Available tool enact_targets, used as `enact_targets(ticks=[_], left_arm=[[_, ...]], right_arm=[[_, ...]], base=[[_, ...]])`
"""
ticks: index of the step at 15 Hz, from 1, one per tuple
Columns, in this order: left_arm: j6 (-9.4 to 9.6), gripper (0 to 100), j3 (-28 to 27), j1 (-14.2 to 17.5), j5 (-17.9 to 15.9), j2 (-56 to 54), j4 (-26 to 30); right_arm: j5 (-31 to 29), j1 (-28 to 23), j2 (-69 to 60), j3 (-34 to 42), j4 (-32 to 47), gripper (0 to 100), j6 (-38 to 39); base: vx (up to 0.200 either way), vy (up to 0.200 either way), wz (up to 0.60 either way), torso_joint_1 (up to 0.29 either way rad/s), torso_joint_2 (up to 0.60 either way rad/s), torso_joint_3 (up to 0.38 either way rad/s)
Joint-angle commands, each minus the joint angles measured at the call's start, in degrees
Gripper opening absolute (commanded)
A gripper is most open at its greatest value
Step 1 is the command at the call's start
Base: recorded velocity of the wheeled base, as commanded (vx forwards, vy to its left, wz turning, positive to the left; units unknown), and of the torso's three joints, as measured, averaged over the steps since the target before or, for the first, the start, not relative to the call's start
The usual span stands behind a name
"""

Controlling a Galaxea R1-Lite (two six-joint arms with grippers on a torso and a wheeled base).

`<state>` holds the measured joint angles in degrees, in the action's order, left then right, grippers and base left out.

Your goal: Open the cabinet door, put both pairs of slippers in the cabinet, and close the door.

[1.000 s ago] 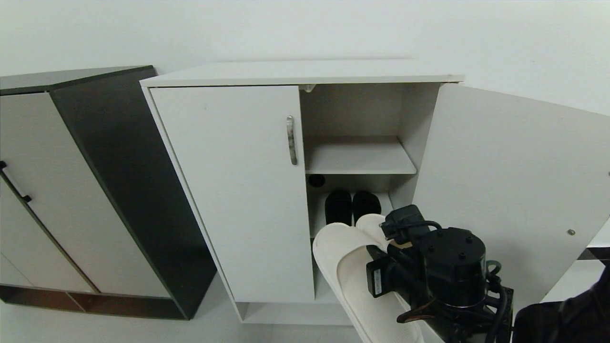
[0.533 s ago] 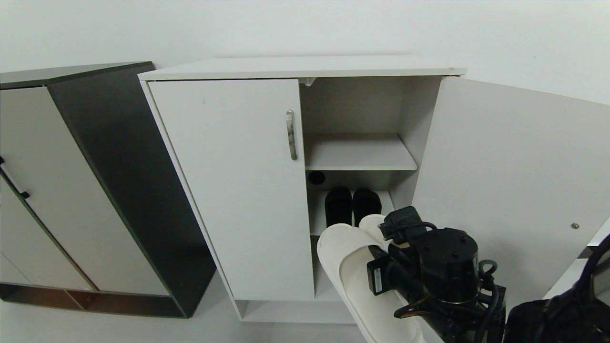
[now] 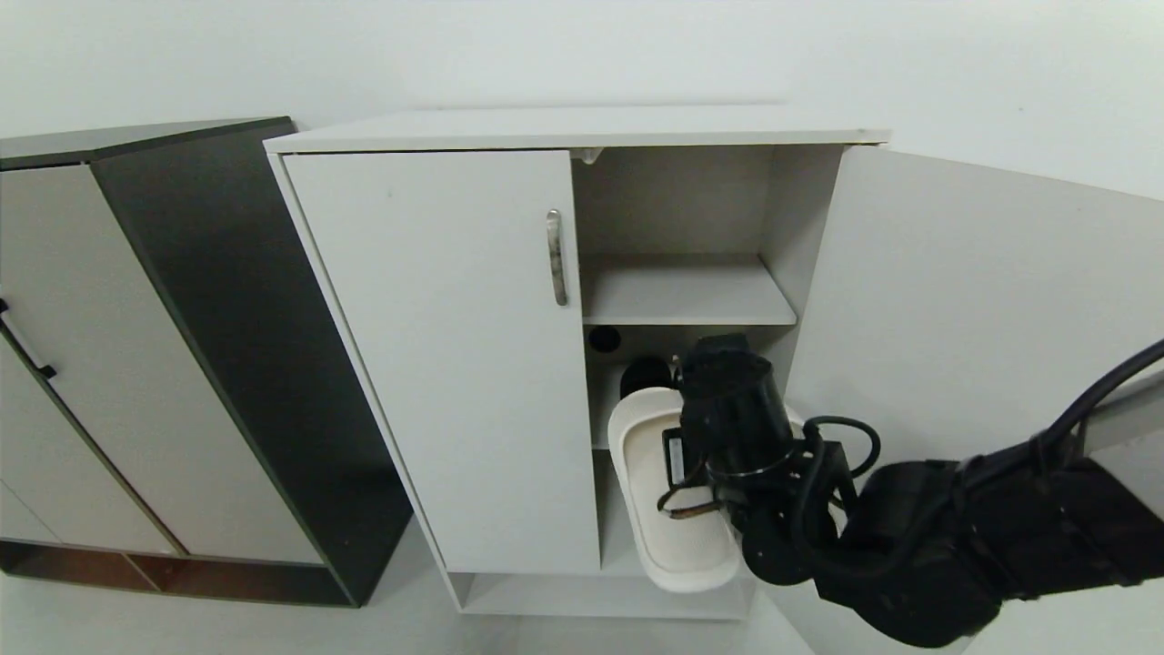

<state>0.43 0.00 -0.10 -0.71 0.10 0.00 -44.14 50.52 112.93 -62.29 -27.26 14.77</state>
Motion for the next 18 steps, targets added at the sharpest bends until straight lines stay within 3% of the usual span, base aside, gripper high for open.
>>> enact_targets(ticks=[1, 4, 11, 18], left_arm=[[0.01, 0, 0.0, 0.0, 0.0, 0.1, 0.0], [-0.08, 0, 0.0, 0.0, 0.0, 0.0, 0.0], [0.01, 0, 0.0, 0.0, 0.0, 0.1, 0.0], [0.01, 0, 0.0, 0.0, 0.0, 0.1, 0.0]], right_arm=[[-5.2, 0.7, 0.1, -9.3, 6.9, 0, 3.0], [-5.9, 0.4, 0.2, -15.0, 7.5, 0, 0.6], [-5.9, 0.4, 0.3, -15.6, 7.4, 0, -0.4], [-5.9, -0.3, 0.4, -16.0, 7.3, 0, -1.0]], base=[[0.000, 0.000, 0.00, 0.000, 0.00, 0.000], [0.000, 0.000, 0.00, 0.000, 0.00, 0.000], [0.000, 0.000, 0.00, 0.000, 0.00, 0.000], [0.200, 0.000, 0.00, 0.000, 0.00, 0.003]])
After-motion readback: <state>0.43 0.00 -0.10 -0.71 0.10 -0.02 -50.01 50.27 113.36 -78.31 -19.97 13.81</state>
